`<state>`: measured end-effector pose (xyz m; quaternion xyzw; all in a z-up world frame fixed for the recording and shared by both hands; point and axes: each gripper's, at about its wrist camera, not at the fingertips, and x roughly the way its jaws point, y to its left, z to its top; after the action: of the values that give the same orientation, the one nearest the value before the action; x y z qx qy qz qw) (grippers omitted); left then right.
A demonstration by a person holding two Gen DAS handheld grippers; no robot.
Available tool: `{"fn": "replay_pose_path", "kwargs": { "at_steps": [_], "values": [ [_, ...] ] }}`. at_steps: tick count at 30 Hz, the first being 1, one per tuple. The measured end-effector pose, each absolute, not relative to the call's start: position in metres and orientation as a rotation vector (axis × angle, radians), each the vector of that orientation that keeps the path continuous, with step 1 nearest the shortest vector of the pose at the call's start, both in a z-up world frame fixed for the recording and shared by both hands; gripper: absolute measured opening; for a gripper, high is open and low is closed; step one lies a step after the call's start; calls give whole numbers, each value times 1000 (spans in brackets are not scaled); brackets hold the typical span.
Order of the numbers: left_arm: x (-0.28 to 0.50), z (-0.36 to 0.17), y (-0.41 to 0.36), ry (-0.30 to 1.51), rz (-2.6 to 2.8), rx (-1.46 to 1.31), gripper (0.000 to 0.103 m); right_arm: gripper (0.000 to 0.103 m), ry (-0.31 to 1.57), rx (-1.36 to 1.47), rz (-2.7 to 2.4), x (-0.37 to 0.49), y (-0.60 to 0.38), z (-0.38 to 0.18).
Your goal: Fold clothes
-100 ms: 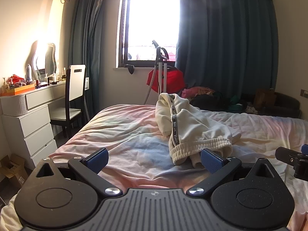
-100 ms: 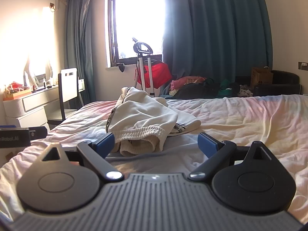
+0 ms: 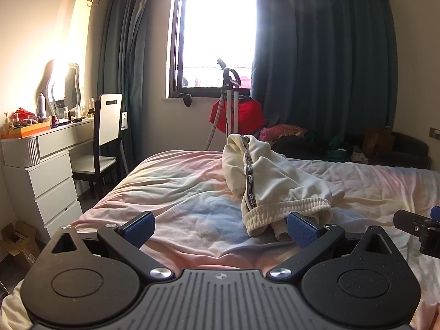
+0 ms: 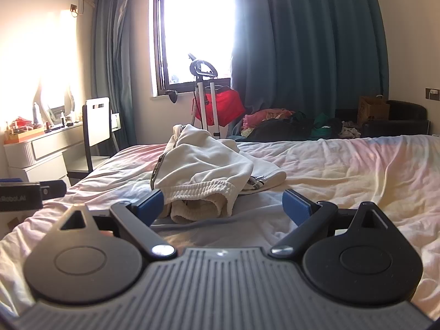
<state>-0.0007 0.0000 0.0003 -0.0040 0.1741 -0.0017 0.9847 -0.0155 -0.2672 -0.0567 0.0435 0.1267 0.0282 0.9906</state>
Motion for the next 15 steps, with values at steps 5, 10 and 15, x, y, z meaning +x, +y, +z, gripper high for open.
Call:
{"fn": "replay_pose_path", "kwargs": {
  "at_steps": [5, 10, 15],
  "values": [
    [-2, 1, 0, 339, -4, -4, 103, 95, 257, 93, 57, -16, -266, -58],
    [-3, 1, 0, 329, -5, 0, 103, 95, 261, 93, 55, -14, -268, -59],
    [-3, 2, 0, 332, -9, 0, 103, 95, 263, 76, 49, -14, -266, -58]
  ]
}}
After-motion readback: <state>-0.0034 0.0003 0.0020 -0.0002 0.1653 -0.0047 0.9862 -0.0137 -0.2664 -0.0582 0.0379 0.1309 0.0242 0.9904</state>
